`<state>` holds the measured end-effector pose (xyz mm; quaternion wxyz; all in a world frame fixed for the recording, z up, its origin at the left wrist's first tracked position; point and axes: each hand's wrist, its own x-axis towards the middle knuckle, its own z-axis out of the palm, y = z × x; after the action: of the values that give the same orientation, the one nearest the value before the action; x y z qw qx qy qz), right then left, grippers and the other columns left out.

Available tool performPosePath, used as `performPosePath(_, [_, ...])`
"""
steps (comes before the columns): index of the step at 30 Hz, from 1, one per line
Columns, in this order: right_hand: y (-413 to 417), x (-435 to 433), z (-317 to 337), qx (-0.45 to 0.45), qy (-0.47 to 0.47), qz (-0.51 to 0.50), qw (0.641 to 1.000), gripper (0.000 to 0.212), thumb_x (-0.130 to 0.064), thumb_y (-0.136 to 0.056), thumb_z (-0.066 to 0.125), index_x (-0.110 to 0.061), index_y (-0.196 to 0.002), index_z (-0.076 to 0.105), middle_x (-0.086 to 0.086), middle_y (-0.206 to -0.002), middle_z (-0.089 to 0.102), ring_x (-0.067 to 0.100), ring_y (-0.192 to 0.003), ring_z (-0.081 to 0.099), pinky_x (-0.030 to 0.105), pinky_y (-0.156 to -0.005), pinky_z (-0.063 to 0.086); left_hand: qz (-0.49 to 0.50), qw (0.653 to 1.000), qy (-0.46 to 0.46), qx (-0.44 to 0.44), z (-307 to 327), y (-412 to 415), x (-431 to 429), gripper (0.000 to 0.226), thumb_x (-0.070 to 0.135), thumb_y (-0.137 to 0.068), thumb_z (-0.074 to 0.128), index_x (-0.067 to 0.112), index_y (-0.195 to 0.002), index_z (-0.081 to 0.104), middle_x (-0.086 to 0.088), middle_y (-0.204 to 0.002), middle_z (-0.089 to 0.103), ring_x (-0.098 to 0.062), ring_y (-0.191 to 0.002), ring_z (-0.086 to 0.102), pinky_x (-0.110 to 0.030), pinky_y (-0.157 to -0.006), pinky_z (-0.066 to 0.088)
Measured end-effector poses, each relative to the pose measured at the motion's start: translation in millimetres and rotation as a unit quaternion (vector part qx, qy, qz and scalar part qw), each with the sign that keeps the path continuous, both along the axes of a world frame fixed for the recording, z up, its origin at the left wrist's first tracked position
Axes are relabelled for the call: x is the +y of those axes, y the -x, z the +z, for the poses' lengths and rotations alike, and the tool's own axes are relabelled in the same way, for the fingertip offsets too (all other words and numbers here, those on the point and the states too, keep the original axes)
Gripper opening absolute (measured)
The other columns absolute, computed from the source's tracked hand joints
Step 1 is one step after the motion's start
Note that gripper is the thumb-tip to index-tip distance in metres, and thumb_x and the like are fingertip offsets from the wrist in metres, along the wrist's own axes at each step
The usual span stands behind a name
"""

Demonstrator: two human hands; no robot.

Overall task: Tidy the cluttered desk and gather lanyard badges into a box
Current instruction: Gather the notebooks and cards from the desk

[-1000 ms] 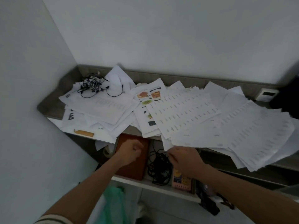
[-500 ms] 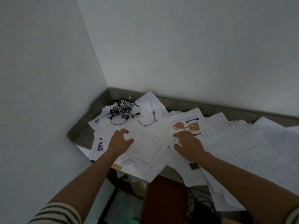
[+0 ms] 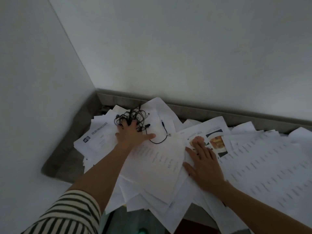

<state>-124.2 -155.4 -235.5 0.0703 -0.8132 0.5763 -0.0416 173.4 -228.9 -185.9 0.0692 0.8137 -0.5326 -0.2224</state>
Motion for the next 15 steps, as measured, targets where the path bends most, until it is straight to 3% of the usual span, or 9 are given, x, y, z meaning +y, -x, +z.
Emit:
performPosePath(3, [-0.9,0.1,-0.1,-0.003,0.006,-0.001,1.0,0.073,-0.069,-0.091,0.003,-0.031,-0.153,0.007,0.0,-0.161,-0.008,0.018,-0.149,-0.012,0.04,-0.121,0.002,-0.05,0.996,0.022,-0.067,-11.0,15.7,-9.0,0.097,0.065,-0.063,0.071,0.026,-0.142,0.032,-0.018,-0.153,0.019,-0.042,-0.139,0.018,-0.054,-0.108,0.027])
performPosePath(6, [-0.2,-0.4,-1.6,-0.002,0.003,-0.002,1.0,0.069,-0.069,-0.092,0.005,-0.034,-0.15,-0.003,-0.002,-0.16,-0.014,0.016,-0.148,-0.017,0.038,-0.121,-0.003,-0.032,0.99,0.119,-0.073,-10.4,8.7,-16.0,0.053,0.03,-0.078,0.068,0.014,-0.124,0.049,-0.018,-0.131,0.044,-0.036,-0.12,0.04,-0.045,-0.091,0.044])
performPosePath(8, [0.3,-1.1,-2.5,0.003,0.004,-0.004,1.0,0.068,-0.07,-0.091,0.004,-0.036,-0.15,-0.005,-0.003,-0.16,-0.015,0.015,-0.148,-0.018,0.038,-0.121,-0.004,-0.028,0.987,0.141,-0.067,-8.5,0.0,-17.6,0.045,0.016,-0.081,0.066,0.01,-0.123,0.051,-0.016,-0.127,0.047,-0.034,-0.117,0.044,-0.044,-0.086,0.046])
performPosePath(11, [0.3,-1.9,-1.7,-0.009,0.008,-0.004,1.0,0.067,-0.068,-0.093,0.009,-0.035,-0.15,0.002,-0.002,-0.16,-0.008,0.017,-0.149,-0.011,0.039,-0.12,0.0,0.001,0.983,0.18,-0.036,-0.6,-6.8,-16.8,0.041,0.012,-0.081,0.067,0.006,-0.119,0.053,-0.017,-0.122,0.048,-0.037,-0.106,0.053,-0.044,-0.085,0.047])
performPosePath(15, [0.4,-2.9,-1.2,-0.02,0.009,0.001,1.0,0.067,-0.067,-0.093,0.013,-0.032,-0.151,0.01,-0.001,-0.16,-0.003,0.019,-0.149,-0.005,0.04,-0.12,0.004,0.056,0.961,0.268,0.029,25.1,-0.8,-3.9,0.021,0.007,-0.08,0.068,0.004,-0.096,0.055,-0.015,-0.106,0.048,-0.035,-0.086,0.056,-0.035,-0.077,0.044])
